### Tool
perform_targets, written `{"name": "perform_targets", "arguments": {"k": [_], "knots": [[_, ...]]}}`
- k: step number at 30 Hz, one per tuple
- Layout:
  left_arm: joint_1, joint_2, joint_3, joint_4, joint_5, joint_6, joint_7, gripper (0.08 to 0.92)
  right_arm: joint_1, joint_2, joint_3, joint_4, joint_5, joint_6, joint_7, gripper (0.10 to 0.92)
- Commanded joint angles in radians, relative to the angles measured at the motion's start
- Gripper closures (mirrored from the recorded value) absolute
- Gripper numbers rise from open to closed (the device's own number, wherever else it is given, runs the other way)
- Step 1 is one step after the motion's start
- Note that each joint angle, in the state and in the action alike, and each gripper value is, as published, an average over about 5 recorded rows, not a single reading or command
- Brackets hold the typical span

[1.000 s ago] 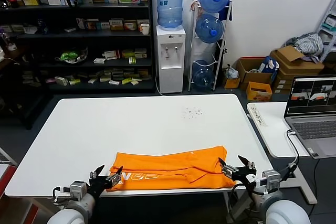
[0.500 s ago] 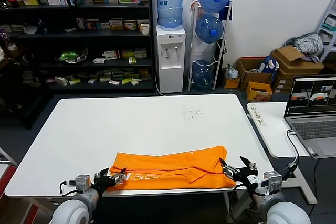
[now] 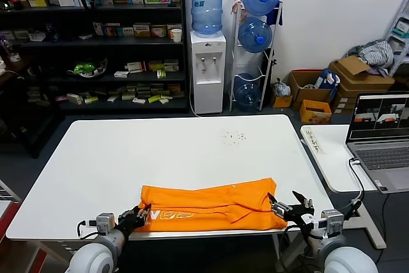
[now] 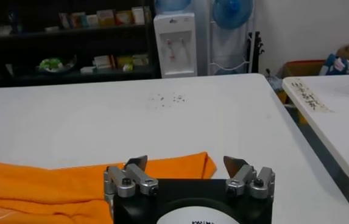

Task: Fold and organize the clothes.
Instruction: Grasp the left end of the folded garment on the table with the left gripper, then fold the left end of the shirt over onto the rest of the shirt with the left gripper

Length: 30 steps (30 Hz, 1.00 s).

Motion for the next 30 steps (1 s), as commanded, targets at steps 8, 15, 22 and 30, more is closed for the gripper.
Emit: {"name": "perform_targets", "arguments": {"k": [8, 15, 22, 30], "knots": [[0.017, -0.018, -0.012, -0.043, 0.054, -0.033, -0.031, 0.866, 0.014, 0.005, -0.01, -0.01, -0.001, 0.004, 0.003, 0.203], [0.083, 0.046, -0.167, -0.15, 0.084, -0.036, -0.06, 0.879, 0.057, 0.008, -0.043, -0.034, -0.001, 0.009, 0.004, 0.203], [0.193, 0.257, -0.414, -0.11, 0.076, -0.033, -0.031, 0.879, 0.126, 0.023, -0.101, -0.065, -0.003, 0.009, 0.01, 0.203], [0.313, 0.389, -0.592, 0.092, 0.115, -0.066, 0.021, 0.879, 0.164, 0.042, -0.133, -0.088, -0.007, 0.008, 0.01, 0.203]]}}
